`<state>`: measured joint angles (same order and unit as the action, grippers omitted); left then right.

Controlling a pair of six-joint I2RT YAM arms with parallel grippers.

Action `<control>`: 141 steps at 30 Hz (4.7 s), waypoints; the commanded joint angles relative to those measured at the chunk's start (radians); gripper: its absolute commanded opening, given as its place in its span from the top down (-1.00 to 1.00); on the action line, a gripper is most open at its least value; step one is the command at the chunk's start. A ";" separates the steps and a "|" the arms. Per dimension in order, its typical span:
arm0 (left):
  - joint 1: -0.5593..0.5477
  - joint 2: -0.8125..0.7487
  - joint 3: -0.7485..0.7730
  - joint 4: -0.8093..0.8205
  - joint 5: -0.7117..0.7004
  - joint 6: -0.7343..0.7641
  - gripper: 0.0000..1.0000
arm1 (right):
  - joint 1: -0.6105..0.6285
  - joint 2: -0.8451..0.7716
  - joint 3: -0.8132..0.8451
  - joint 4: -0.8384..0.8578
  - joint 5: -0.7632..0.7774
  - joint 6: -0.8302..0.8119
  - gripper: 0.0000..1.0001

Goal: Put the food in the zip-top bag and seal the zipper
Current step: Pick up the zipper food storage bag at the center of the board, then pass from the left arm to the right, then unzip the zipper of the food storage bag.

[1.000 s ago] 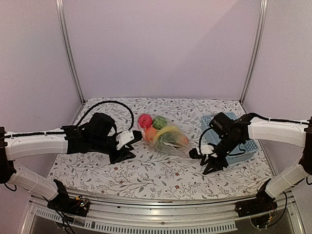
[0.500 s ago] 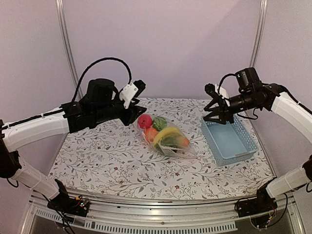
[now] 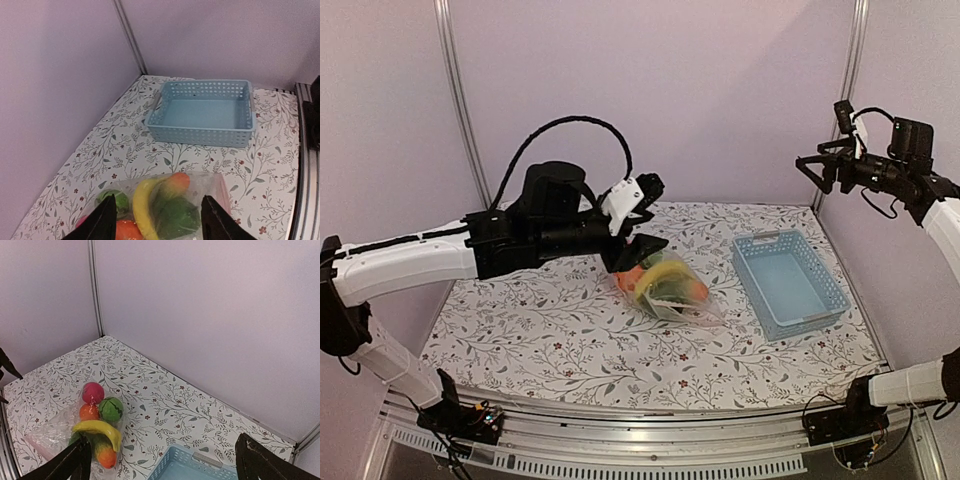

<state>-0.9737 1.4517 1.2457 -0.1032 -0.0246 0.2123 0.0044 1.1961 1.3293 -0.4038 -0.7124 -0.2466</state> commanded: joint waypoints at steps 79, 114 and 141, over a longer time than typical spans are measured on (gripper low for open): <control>-0.157 0.047 0.110 -0.239 -0.289 0.151 1.00 | 0.234 0.107 -0.312 -0.111 -0.541 -0.437 0.47; -0.189 0.378 0.487 -0.089 0.203 -0.181 0.18 | 0.410 -0.034 -0.234 -0.204 -0.229 -0.379 1.00; -0.189 0.513 0.629 -0.204 0.185 -0.124 0.91 | 0.411 -0.053 -0.265 -0.199 -0.217 -0.380 1.00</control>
<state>-1.1545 1.9488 1.8507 -0.2775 0.1505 0.0811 0.4076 1.1656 1.0702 -0.6033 -0.9295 -0.6353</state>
